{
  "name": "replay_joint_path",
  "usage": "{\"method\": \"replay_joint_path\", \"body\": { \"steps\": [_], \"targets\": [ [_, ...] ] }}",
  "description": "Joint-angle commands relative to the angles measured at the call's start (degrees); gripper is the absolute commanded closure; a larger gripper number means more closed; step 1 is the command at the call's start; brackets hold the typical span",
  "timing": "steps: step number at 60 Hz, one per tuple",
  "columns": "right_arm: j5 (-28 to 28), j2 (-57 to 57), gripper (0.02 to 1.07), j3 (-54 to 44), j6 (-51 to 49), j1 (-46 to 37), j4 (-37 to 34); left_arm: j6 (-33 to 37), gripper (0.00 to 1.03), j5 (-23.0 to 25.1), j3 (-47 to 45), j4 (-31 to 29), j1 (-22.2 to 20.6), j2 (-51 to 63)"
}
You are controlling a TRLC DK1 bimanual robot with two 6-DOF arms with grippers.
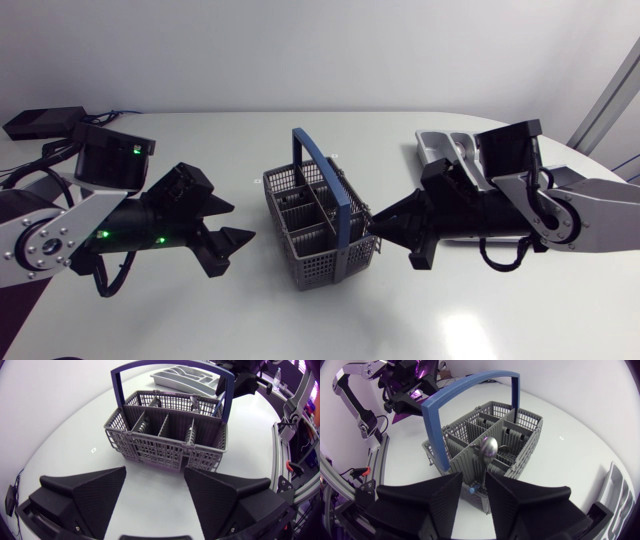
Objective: Unload the cutlery basket into the drawer organizer.
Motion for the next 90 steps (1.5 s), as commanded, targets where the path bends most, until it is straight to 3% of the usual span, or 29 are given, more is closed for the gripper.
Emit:
{"method": "replay_joint_path", "body": {
  "steps": [1,7,15,49,58,75,90],
  "targets": [
    [0.15,1.18,0.85,-0.12,1.26,1.06,-0.14,0.66,0.21,-0.08,-1.72,-0.35,-0.43,-0.49],
    [0.94,1.97,0.96,0.23,1.35,1.68,-0.93,0.66,0.21,-0.08,-1.72,-0.26,-0.43,-0.49],
    [1.38,2.15,1.01,1.11,1.35,2.64,-1.99,0.66,0.21,-0.08,-1.63,-0.26,-0.43,-0.67],
    [7.88,2.15,1.01,9.99,3.37,9.85,-4.27,0.84,0.21,-0.08,-2.07,-0.26,-1.23,-0.49],
    [7.79,-3.30,1.01,11.75,2.49,7.74,-9.46,0.84,0.21,-0.08,-1.99,-0.26,-1.23,-0.58],
    [6.83,-18.15,1.02,19.04,-0.85,2.12,-26.51,0.84,0.21,-0.08,-1.99,0.09,-1.66,0.03],
    [7.79,-17.10,1.02,26.16,-6.56,-14.93,-38.99,0.75,0.21,-0.17,-2.25,-0.61,-1.75,-0.84]
  ]
}}
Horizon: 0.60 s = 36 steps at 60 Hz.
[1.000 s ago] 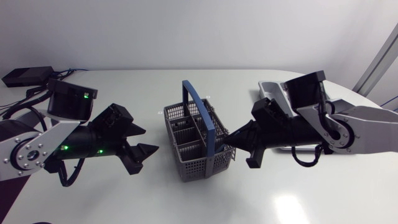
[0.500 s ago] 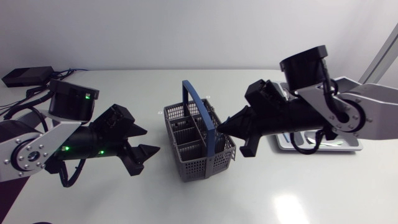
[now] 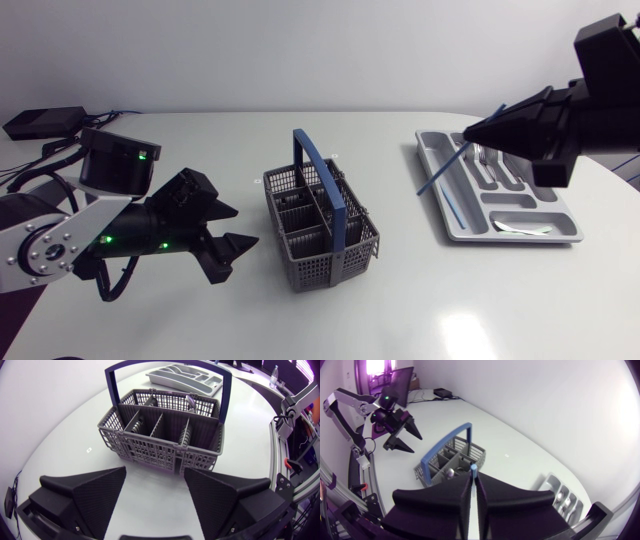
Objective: Unload the cutlery basket into the drawer organizer.
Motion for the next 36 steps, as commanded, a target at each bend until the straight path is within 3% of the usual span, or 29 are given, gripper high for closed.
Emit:
{"method": "replay_joint_path", "body": {
  "steps": [1,7,16,36],
  "targets": [
    [0.34,2.69,1.01,1.86,-2.54,-4.82,-2.58,0.75,0.21,-0.17,-1.64,-0.61,-0.48,-0.93],
    [0.34,7.70,1.01,3.44,-5.27,-11.33,-5.30,0.66,0.21,-0.17,-1.90,-0.79,-0.75,-1.46],
    [1.83,16.40,1.01,3.53,-6.94,-16.34,-4.07,0.58,0.21,-0.17,-2.25,-1.23,-1.10,-2.34],
    [6.32,33.01,1.02,10.21,-4.74,-16.34,-3.63,0.75,0.21,-0.26,-2.96,-2.02,-0.92,-3.83]
  ]
}}
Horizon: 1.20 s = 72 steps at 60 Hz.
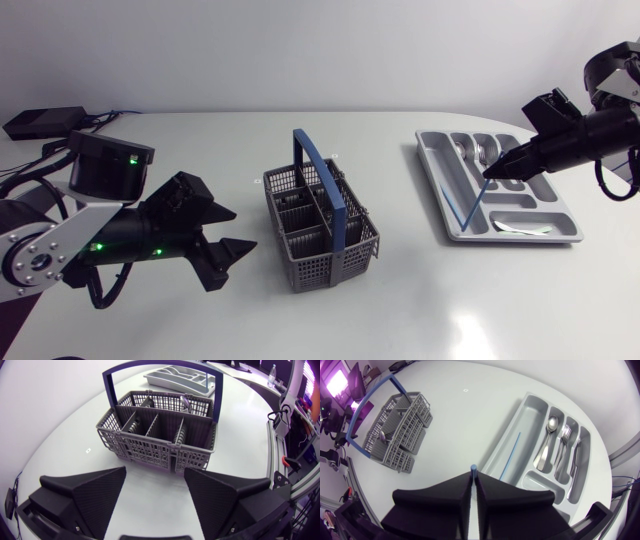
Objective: Unload the cutlery basket into the drawer organizer.
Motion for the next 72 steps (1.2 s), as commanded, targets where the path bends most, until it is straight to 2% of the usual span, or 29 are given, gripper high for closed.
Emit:
{"method": "replay_joint_path", "body": {
  "steps": [1,26,40,55,63,65,70,72],
  "targets": [
    [1.03,3.26,1.01,3.19,0.99,0.45,-0.03,0.75,0.21,-0.15,-2.02,-0.66,-0.09,-1.06],
    [2.52,20.58,1.01,15.32,5.56,2.47,-1.79,0.93,0.21,-0.15,-2.19,-0.31,-0.01,-0.71],
    [5.86,33.67,1.02,28.33,9.87,4.84,-4.34,0.93,0.21,-0.15,-2.10,-0.13,-0.18,0.00],
    [7.97,43.43,1.01,37.38,13.03,3.70,-2.93,1.28,0.21,-0.15,-2.10,0.13,0.08,0.35],
    [8.59,44.92,1.01,38.70,14.00,3.00,-0.73,1.28,0.21,-0.15,-1.93,0.13,0.08,0.44],
    [8.94,44.84,0.92,38.35,14.26,2.91,0.06,1.28,0.21,-0.15,-1.93,0.13,0.08,0.44],
    [9.03,42.55,0.58,35.98,14.26,2.91,1.91,1.28,0.21,-0.15,-1.84,0.22,0.08,0.52],
    [9.11,40.88,0.51,33.96,14.17,3.00,3.40,1.28,0.21,-0.15,-1.84,0.22,0.17,0.52]
  ]
}}
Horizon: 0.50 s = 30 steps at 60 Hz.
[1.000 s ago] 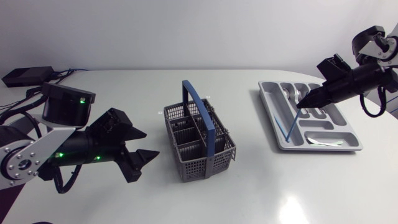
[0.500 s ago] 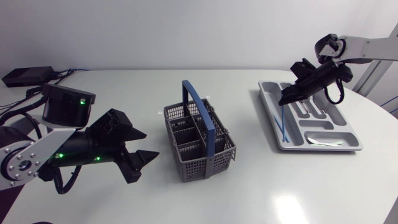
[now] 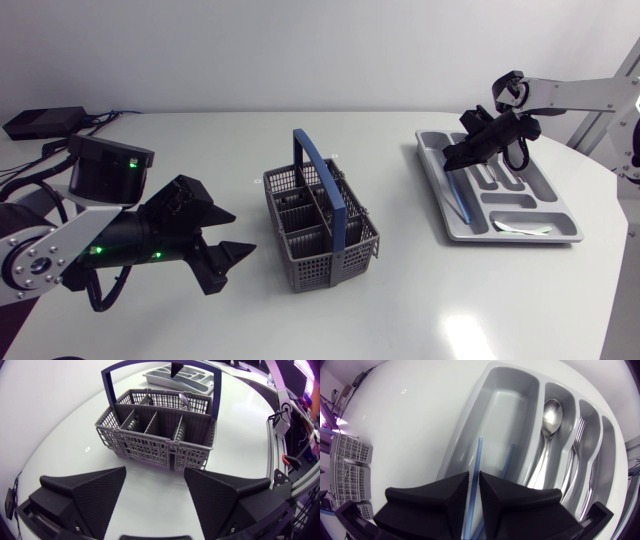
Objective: Unload the cutlery basket into the drawer organizer.
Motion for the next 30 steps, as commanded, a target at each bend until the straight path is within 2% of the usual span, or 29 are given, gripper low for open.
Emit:
{"method": "replay_joint_path", "body": {
  "steps": [1,11,20,30],
  "targets": [
    [0.57,-3.78,0.49,-4.70,1.21,-0.17,2.88,0.91,0.21,-0.15,-1.05,0.48,0.24,1.03],
    [-0.31,-18.28,0.38,-21.22,-1.69,2.03,10.70,0.73,0.21,-0.32,0.44,2.68,0.76,4.63],
    [-5.41,-29.97,0.38,-34.49,-4.24,5.46,13.08,0.29,0.21,-1.64,4.04,6.72,2.52,12.19],
    [-5.50,-36.21,0.38,-45.04,-4.50,13.01,16.59,-1.29,0.21,-3.22,10.64,9.97,3.93,22.03]
  ]
}}
